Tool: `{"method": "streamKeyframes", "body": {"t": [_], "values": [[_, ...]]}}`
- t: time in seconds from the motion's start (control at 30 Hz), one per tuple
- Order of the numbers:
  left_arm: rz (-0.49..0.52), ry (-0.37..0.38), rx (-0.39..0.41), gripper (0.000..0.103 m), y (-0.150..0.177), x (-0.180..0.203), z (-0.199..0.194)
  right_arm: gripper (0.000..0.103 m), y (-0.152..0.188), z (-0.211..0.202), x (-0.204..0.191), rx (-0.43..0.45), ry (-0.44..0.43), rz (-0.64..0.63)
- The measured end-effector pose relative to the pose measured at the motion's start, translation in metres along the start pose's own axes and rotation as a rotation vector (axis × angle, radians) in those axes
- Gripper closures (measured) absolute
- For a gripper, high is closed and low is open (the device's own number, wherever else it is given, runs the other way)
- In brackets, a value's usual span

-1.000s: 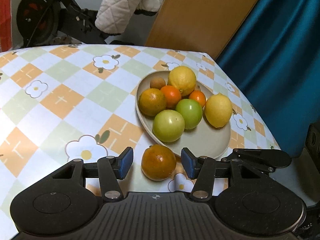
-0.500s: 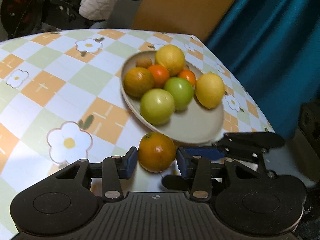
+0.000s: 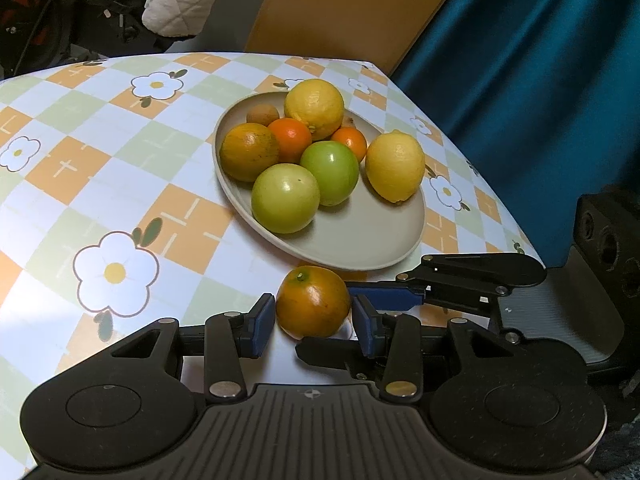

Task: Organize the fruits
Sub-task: 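Move the left tool to the dark reddish orange beside the plate, then close the left tool on the dark orange and lift it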

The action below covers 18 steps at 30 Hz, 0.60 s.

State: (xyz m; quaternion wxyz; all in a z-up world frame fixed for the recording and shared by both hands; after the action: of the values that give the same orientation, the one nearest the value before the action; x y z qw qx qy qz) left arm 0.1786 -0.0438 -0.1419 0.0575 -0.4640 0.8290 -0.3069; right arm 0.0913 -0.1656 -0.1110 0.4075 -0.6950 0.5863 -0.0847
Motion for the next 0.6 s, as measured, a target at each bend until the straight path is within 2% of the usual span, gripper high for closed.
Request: {"method": "streamKeyframes", "body": {"t": [0.13,0.6], "values": [[-0.024,0.017,0.001,0.062,0.0,-0.002,-0.001,0.064,0.002,-0.003,0.002,0.007,0.001,0.003],[-0.026,0.004,0.029,0.065,-0.002,0.001,-0.014,0.065,0.002,-0.011,-0.001,0.038,0.001,-0.008]]}}
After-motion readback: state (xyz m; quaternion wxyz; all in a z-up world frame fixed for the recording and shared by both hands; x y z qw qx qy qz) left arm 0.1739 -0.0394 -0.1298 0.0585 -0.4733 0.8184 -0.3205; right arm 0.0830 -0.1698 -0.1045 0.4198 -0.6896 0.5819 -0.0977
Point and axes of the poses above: each gripper's, at about its wrist camera, not at the fingertips, and z roughly the way its jaws point, x to its right, y to its underside, the point moved 3 cm from there along z, roughly the way its jaws point, and after that the axes turned 14 degrees about -y, right-handed, at the moved point
